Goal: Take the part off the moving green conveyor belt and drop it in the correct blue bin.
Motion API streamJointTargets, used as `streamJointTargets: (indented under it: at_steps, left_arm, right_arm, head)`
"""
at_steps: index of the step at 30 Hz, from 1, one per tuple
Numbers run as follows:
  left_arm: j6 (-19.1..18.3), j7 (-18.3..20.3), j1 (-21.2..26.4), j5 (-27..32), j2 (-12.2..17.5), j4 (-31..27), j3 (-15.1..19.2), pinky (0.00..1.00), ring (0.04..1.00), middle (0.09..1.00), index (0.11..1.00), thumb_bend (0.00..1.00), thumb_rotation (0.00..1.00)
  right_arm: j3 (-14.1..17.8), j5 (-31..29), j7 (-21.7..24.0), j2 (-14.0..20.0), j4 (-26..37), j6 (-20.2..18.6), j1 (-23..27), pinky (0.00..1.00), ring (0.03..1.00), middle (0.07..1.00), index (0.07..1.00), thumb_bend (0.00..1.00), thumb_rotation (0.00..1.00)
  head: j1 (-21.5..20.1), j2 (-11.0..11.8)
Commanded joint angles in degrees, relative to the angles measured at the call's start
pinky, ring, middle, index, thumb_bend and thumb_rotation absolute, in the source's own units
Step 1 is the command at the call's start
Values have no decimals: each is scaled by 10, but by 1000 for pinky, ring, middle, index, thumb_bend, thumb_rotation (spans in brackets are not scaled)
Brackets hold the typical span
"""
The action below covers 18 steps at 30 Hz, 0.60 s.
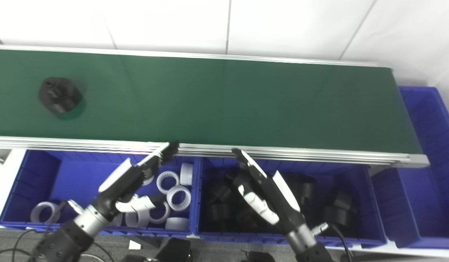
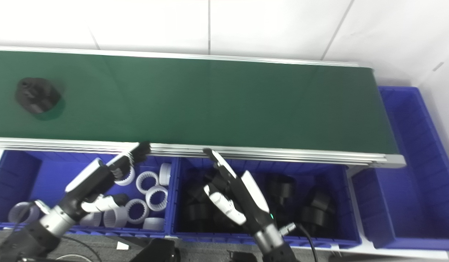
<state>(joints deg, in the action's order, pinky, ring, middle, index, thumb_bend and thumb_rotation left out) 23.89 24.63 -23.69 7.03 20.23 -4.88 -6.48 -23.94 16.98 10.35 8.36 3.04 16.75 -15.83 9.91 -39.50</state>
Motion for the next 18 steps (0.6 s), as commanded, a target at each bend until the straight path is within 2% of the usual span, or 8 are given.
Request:
streamJointTargets:
  at_steps: [1, 2, 3, 4, 5, 10, 14, 18]
  left_arm:
    - [30, 2, -5, -17, -9, 5, -1, 935, 968, 985, 961, 465, 634]
    - [30, 1, -4, -25, -13, 9, -1, 925, 964, 983, 959, 473, 631]
    - [30, -1, -3, -32, -16, 14, 0, 910, 958, 979, 955, 483, 623]
    - [30, -5, -2, -40, -20, 15, 1, 891, 946, 967, 942, 494, 586]
    - [30, -7, 0, -45, -23, 19, 2, 876, 936, 958, 930, 508, 555]
    - [30, -16, 8, -62, -28, 32, 1, 865, 926, 944, 913, 530, 519]
    - [30, -19, 15, -66, -25, 40, -4, 847, 913, 935, 906, 533, 522]
    - [30, -19, 24, -68, -21, 40, -6, 840, 912, 934, 900, 521, 513]
  right_arm:
    - [-1, 2, -14, 5, -13, 61, -8, 891, 945, 970, 958, 418, 999]
    - [0, 2, -17, 6, -22, 71, -9, 884, 941, 967, 955, 413, 994]
    - [1, 2, -21, 5, -31, 81, -9, 873, 937, 965, 949, 408, 977]
    - [1, 0, -24, 5, -39, 89, -9, 861, 932, 961, 941, 406, 964]
    - [0, -1, -27, 5, -47, 95, -8, 852, 928, 958, 936, 399, 949]
    - [-13, -2, -45, 8, -75, 101, 0, 823, 914, 948, 926, 395, 920]
    - [-28, -5, -62, 12, -89, 101, 11, 801, 901, 934, 911, 385, 863]
    - [-39, -6, -73, 15, -96, 101, 21, 780, 887, 924, 897, 387, 826]
  head:
    - [16, 25]
    - [17, 27]
    - [22, 46]
    - [22, 46]
    - [23, 64]
    - [11, 104]
    - [5, 120]
    - [2, 116]
